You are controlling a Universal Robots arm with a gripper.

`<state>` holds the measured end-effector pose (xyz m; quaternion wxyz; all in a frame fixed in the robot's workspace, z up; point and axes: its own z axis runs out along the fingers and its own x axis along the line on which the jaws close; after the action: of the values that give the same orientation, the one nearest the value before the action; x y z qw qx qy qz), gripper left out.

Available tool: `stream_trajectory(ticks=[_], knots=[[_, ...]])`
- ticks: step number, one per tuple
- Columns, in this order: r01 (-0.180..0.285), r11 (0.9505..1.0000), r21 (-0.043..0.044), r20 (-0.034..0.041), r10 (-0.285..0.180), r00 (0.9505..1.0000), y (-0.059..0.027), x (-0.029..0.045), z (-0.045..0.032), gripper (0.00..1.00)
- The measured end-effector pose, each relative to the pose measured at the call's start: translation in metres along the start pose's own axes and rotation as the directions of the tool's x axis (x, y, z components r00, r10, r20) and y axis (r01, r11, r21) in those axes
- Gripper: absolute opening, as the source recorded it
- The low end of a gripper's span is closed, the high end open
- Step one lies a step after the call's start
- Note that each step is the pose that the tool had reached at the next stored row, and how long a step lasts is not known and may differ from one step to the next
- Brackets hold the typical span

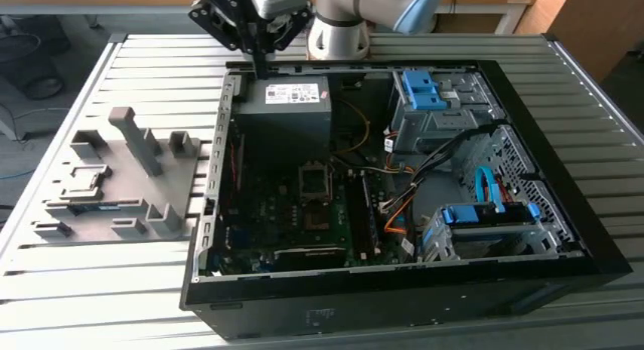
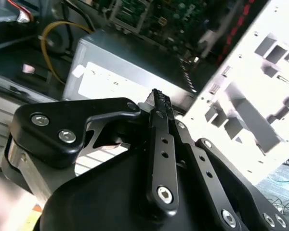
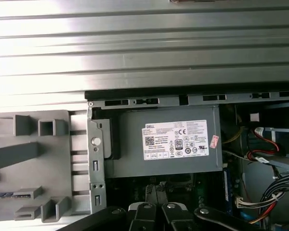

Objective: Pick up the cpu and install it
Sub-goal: 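Reach for the cpu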

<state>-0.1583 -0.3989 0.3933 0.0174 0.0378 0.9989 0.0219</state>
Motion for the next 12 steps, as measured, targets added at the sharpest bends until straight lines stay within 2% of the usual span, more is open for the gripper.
stream_trajectory(ticks=[7, 12], knots=[[0.000, 1.0000, -0.0005, 0.0060, 0.000, 1.0000, -0.0024, 0.0318, -0.0011, 0.10], [0.000, 1.0000, -0.0005, 0.0068, 0.000, 1.0000, -0.0039, 0.0526, -0.0018, 0.10]])
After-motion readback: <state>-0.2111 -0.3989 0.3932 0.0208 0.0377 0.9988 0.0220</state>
